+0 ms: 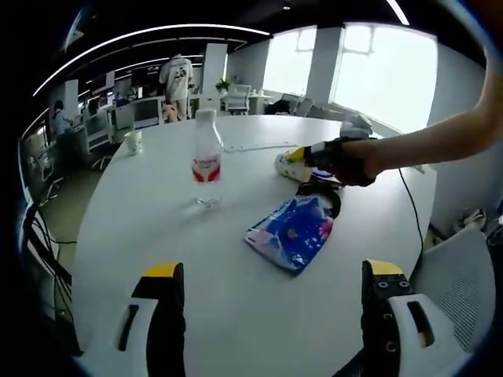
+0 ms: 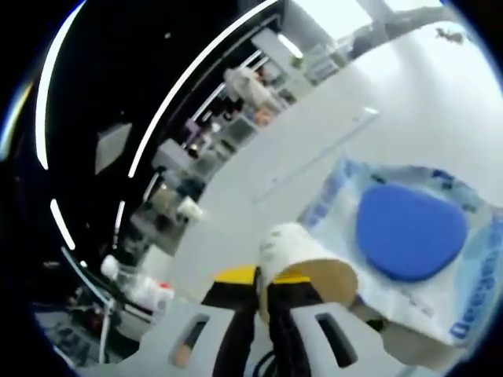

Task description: Arrange the tabletop items into an orderly group along one side of the table until the central work area is clear of visible clutter.

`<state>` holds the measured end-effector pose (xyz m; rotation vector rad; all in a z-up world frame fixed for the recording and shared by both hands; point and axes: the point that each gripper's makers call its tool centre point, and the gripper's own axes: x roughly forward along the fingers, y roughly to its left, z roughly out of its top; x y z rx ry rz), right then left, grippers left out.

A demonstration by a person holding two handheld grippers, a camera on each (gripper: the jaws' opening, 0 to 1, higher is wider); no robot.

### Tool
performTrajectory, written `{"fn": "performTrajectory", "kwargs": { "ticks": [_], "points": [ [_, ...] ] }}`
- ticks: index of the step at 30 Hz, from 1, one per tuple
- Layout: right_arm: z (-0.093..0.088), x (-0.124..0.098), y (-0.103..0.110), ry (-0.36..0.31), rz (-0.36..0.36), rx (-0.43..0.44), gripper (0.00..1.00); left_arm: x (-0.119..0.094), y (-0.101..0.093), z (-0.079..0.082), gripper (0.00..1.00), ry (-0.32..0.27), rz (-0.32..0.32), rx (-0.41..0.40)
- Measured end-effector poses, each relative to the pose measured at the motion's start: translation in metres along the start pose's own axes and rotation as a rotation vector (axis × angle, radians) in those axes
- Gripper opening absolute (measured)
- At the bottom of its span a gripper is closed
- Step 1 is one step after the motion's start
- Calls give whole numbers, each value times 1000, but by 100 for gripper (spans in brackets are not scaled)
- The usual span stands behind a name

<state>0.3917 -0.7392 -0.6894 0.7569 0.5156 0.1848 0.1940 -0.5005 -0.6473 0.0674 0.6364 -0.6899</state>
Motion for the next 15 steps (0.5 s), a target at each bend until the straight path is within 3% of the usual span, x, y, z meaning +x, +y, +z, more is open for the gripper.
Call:
{"fn": "performTrajectory", "kwargs": {
  "ticks": [15],
  "points": [
    [6, -6, 7, -5, 17, -43, 0, 3, -2, 3, 93, -5, -6, 2]
  ]
}}
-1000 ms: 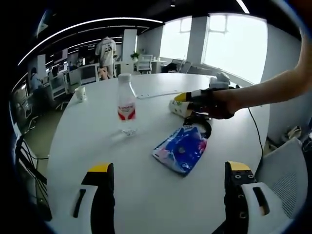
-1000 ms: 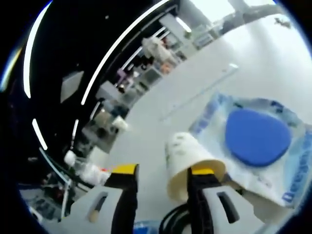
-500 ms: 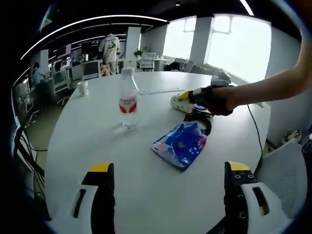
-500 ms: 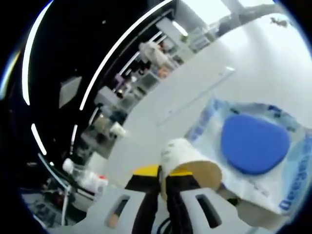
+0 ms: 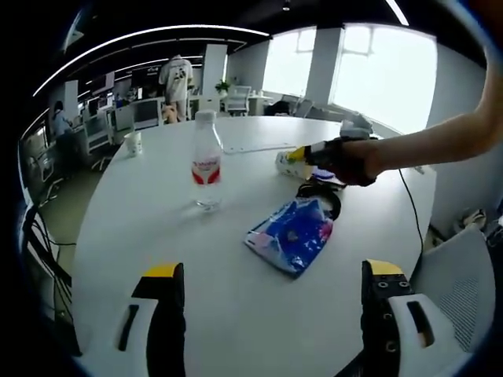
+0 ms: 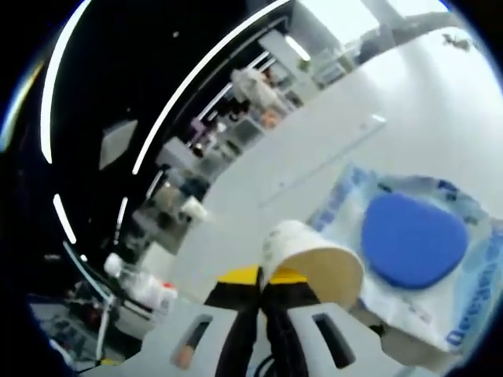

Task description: Arrange the tabletop items into an orderly group along one side of the table until the central work area is clear of visible clutter.

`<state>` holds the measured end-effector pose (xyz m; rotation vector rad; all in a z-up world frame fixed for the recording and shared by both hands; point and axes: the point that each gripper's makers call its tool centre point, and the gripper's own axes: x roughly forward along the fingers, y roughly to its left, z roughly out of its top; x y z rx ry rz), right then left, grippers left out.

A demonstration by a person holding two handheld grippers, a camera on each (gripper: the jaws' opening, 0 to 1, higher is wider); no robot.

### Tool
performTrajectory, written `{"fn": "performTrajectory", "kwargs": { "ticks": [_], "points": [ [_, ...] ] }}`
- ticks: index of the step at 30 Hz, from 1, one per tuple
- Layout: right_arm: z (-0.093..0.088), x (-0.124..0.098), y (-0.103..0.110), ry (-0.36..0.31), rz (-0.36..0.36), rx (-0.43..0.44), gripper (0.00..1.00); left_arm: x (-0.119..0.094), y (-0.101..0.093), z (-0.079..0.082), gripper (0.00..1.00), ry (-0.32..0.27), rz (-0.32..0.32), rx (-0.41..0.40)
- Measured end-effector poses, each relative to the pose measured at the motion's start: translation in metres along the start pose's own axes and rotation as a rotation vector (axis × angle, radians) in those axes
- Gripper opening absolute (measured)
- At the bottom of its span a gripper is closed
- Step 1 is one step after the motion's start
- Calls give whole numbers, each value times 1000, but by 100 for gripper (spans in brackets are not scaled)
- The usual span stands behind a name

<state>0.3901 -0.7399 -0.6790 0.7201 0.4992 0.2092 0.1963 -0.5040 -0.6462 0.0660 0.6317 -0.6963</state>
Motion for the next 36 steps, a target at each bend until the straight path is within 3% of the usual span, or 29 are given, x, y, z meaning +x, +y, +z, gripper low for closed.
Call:
{"fn": "performTrajectory", "kwargs": {
  "ticks": [9, 14, 20, 33, 36],
  "points": [
    [6, -4, 5, 7, 16, -44, 0, 4, -5, -1, 92, 5, -15, 7],
    [3, -10, 17, 58, 58, -147, 0, 4, -5, -1, 92, 1, -16, 8],
    [2, -20, 36, 93, 90, -199, 0, 5, -5, 0, 92, -4, -18, 7],
    [-15, -25, 69, 268, 175, -471, 0, 1, -6, -6, 91, -8, -19, -5],
    [-23, -24, 77, 333, 201, -455, 0, 0, -5, -7, 91, -11, -16, -12]
  ]
}}
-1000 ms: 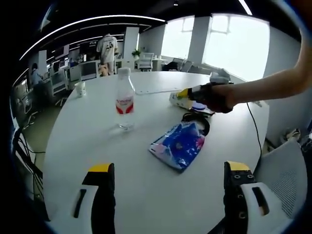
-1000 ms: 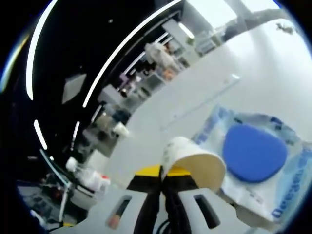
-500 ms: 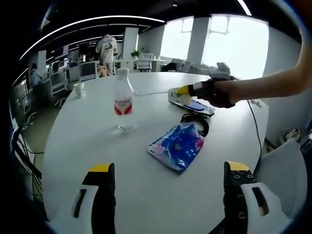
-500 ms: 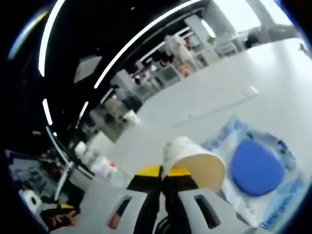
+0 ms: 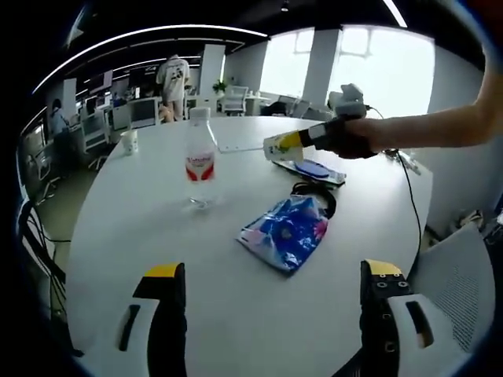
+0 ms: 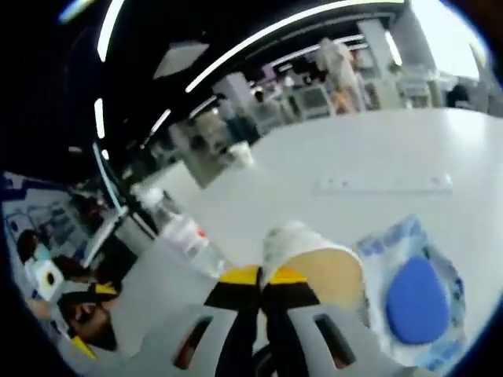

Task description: Arrange the tabletop items into an orderly group along one side of the table until the central work area is clear of visible clutter.

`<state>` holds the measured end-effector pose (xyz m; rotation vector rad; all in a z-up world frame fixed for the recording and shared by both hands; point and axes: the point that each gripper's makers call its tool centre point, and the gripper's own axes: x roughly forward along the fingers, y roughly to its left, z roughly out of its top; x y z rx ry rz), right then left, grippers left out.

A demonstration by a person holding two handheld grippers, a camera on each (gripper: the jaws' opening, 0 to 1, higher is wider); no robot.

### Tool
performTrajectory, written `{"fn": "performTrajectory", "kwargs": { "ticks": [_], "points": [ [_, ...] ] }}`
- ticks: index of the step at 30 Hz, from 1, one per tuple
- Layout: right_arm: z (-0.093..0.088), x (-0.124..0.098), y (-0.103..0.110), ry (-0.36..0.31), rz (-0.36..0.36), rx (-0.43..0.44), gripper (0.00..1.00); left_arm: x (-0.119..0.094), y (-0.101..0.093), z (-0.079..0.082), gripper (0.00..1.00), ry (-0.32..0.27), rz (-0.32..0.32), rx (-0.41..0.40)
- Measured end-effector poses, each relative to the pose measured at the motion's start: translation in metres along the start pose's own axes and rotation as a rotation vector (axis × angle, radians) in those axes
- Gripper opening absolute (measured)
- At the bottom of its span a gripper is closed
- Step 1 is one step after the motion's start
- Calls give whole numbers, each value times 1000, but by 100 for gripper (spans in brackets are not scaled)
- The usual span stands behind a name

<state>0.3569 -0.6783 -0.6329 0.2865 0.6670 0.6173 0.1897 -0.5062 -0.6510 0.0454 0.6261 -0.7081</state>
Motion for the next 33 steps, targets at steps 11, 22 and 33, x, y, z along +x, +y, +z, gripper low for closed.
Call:
{"fn": "performTrajectory", "kwargs": {
  "ticks": [11, 22, 33],
  "points": [
    [-6, 9, 19, 127, 41, -176, 0, -4, 0, -7, 91, -10, 8, -21],
    [-16, 31, 18, 297, 90, -203, 0, -7, -1, -6, 90, -28, 11, -24],
    [-27, 49, 30, 465, 103, -334, 0, -6, -5, -9, 90, -51, 10, -54]
  ]
}}
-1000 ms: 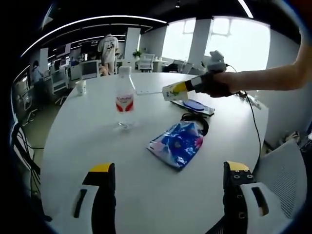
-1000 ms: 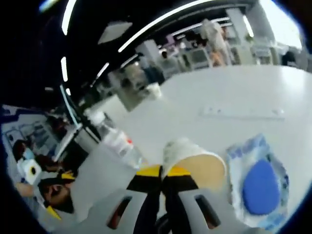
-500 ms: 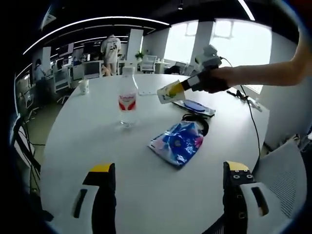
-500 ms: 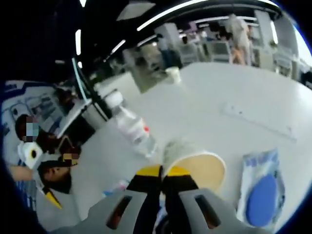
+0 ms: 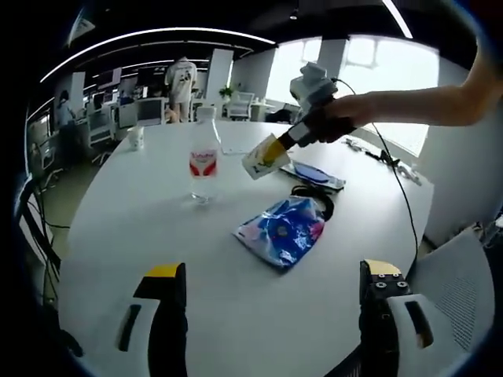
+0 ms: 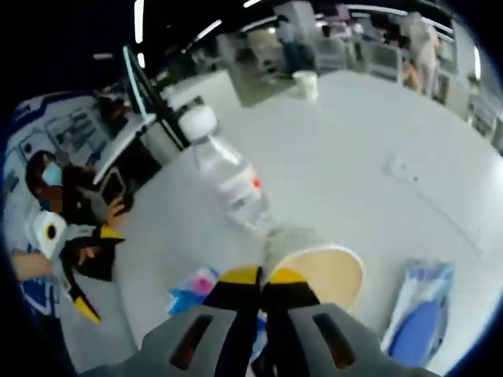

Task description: Arrange the tabletop items into an orderly group along one side of the table until the central work area is clear of visible clutter.

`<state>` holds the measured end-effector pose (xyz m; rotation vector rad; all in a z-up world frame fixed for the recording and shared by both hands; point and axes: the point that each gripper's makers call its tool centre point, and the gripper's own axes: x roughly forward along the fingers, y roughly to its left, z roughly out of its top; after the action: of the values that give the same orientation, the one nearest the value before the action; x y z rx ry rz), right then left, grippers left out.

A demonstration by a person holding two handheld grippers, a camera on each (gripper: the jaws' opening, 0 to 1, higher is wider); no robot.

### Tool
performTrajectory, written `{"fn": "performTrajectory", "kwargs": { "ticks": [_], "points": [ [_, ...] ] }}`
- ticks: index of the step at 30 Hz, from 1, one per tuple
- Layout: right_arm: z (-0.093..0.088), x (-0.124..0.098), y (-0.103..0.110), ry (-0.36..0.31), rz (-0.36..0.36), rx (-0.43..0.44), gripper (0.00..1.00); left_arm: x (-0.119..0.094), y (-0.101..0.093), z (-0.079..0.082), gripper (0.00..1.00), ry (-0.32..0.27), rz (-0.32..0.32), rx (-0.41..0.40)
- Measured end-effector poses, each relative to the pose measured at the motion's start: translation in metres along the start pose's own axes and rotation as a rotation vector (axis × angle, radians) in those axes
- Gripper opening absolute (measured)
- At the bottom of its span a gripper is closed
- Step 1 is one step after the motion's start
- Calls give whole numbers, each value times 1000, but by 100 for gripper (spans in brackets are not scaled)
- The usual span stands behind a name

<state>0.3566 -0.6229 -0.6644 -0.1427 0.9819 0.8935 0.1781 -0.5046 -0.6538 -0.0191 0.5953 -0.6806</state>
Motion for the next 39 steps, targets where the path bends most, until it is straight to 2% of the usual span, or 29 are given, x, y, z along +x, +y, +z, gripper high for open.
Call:
{"fn": "performTrajectory", "kwargs": {
  "ticks": [6, 12, 15, 16, 18, 22, 26, 33, 39],
  "points": [
    [1, 7, 0, 85, -33, -111, 0, -2, 2, -2, 90, -6, 6, -13],
    [-3, 17, 6, 159, -11, -133, 0, -2, 2, -2, 90, -13, 5, -14],
    [-4, 22, 9, 184, 8, -114, 0, 0, 2, -1, 90, -18, 5, -17],
    [-10, 22, 11, 218, 9, -132, 0, 0, 1, -1, 90, -17, 4, -18],
    [-13, 26, 11, 246, 7, -145, 0, 2, 0, -2, 90, -17, 1, -23],
    [-11, 33, 5, 261, -12, -169, 0, 3, -4, -5, 90, -22, 0, -35],
    [-13, 37, 10, 287, 0, -181, 0, 5, -9, -6, 90, -22, -7, -38],
    [-9, 42, 11, 306, -3, -215, 0, 4, -7, -6, 90, -23, -6, -43],
    [-10, 41, 10, 350, -17, -278, 0, 3, -5, -6, 90, -26, -1, -46]
  ]
}}
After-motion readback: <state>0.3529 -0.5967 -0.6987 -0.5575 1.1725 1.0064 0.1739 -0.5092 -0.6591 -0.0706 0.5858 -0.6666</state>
